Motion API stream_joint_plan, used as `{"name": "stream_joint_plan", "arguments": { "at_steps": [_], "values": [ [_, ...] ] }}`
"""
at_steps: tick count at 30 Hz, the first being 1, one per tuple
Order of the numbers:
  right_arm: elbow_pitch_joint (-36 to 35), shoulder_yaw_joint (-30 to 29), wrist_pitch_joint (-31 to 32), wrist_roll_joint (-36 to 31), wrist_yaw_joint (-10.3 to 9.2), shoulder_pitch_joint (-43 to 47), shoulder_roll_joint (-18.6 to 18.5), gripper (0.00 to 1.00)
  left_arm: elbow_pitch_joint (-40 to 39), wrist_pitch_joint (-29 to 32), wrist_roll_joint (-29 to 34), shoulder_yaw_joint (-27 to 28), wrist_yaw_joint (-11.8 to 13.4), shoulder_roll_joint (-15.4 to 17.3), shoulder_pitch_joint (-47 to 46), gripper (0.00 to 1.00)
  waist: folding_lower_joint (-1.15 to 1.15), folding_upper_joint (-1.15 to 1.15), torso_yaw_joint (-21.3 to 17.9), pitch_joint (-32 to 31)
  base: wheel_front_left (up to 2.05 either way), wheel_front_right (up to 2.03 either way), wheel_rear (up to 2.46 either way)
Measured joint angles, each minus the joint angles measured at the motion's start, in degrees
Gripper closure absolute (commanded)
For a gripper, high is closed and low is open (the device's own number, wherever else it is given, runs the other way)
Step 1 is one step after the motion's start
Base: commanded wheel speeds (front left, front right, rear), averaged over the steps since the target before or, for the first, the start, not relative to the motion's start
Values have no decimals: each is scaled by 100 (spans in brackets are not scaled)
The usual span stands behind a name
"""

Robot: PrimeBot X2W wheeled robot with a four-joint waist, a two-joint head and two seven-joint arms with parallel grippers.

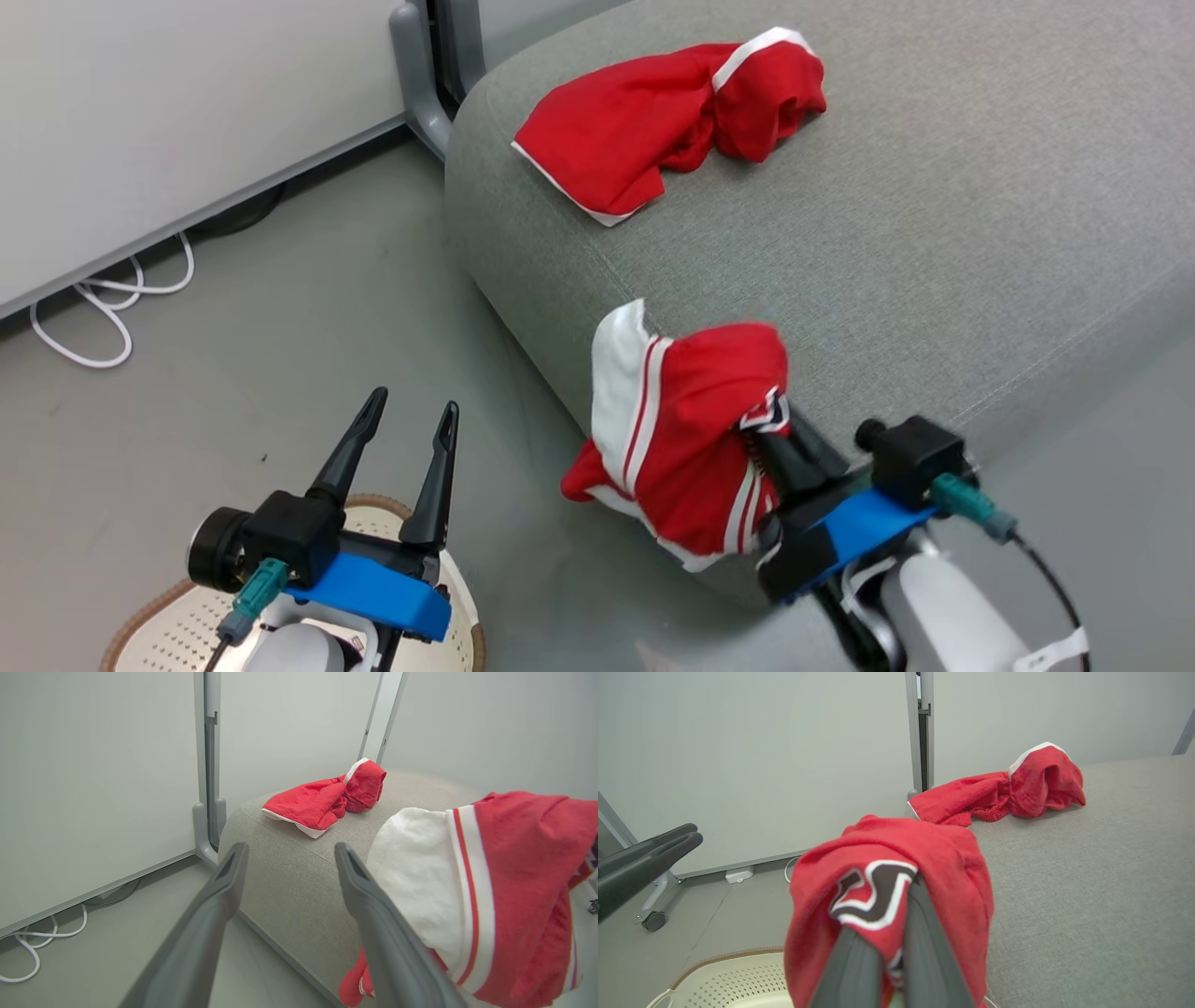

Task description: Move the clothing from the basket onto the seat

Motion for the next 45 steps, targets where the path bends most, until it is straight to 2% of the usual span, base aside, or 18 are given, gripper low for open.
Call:
{"name": "stream_joint_plan", "arguments": {
  "at_steps": [7,10,14,19,24,28,34,39,45],
  "values": [
    [-241,-904,-25,-335,0,-803,-8,100,-259,0,85,44,1,163,-121,0,0,0,89,417,0,0,0],
    [-330,-1460,48,-401,1,-1276,-88,100,-409,0,141,-11,0,280,-271,0,0,0,139,695,0,0,0],
    [-398,-2284,197,-390,0,-1879,-289,100,-625,4,212,-149,0,472,-593,0,0,0,265,1153,0,0,0],
    [-461,-2742,491,-312,1,-2619,-811,100,-880,100,271,-204,0,701,-838,0,1,0,473,1781,0,0,0],
    [-416,-3590,570,167,1,-3552,-1011,100,-1255,250,349,-185,0,917,-996,0,1,0,637,2411,0,0,0],
    [-1,-4208,459,-67,0,-4100,-1313,100,-1527,383,379,-185,0,1046,-1217,0,2,0,742,2871,0,0,0],
    [1080,-4921,223,-541,0,-4614,-1123,100,-1774,490,414,-243,0,1118,-1399,0,2,0,891,3342,0,0,0],
    [1936,-5059,105,-1012,1,-4647,-1023,100,-1894,494,410,-303,1,1143,-1401,0,2,0,1030,3467,0,0,0],
    [2568,-5147,32,-1592,1,-4647,-1099,100,-1882,439,391,-328,30,1124,-1392,0,1,0,1187,3453,0,0,0]
  ]
}}
